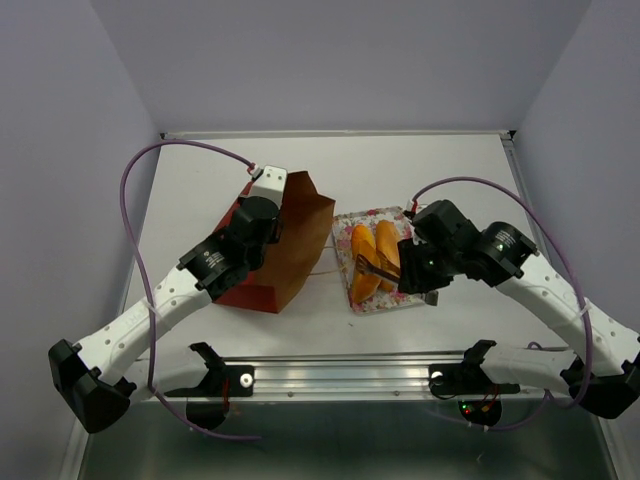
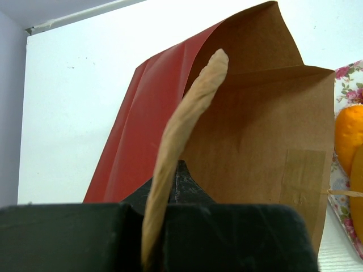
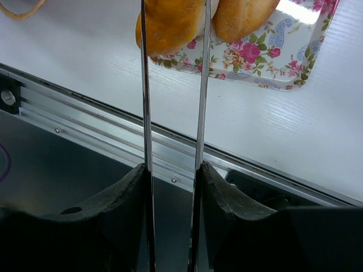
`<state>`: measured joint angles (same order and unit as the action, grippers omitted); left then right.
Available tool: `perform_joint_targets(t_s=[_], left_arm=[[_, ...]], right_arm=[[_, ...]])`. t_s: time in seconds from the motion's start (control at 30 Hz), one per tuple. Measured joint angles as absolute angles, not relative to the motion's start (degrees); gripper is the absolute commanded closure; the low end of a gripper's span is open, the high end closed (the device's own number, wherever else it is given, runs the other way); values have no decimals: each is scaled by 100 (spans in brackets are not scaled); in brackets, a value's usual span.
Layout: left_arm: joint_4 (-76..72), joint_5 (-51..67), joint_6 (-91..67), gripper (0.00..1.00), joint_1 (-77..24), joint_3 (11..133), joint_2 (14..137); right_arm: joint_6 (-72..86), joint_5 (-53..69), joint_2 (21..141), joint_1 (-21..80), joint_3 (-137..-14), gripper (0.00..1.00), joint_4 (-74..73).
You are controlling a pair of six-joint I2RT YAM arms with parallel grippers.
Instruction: Take the fake bread out of the paper bag
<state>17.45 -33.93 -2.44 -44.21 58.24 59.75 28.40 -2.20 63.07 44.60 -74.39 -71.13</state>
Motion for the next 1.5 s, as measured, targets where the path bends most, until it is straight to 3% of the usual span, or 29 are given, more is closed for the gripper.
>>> perform_joint_targets(t_s=[0.1, 0.13, 0.23, 0.57, 0.8, 0.97, 1.5], left_arm=[[1750, -3393, -244, 100, -4421, 5824, 5942], [1750, -3393, -244, 100, -4421, 5824, 5918], [1747, -3395, -244, 100, -4421, 5824, 5885], [1747, -3395, -244, 100, -4421, 5824, 5885], [1747, -3395, -242, 100, -4421, 5824, 5885], [1747, -3393, -239, 100, -4421, 5824, 5887], [1739, -3339, -237, 100, -4421, 5824, 5920]], right_arm=[[2735, -110, 6351, 4460, -7404, 79, -7061], [2700, -95, 6364, 4460, -7402, 68, -7028], [2644, -71, 6438, 4460, -7384, 56, -6969], [2545, -279, 6630, 4460, -7428, 35, -7000], [2552, -364, 6556, 4460, -7679, 36, -7037], [2574, -554, 6479, 4460, -8027, 53, -7120], [2178, -615, 6348, 4460, -9223, 53, -6914]])
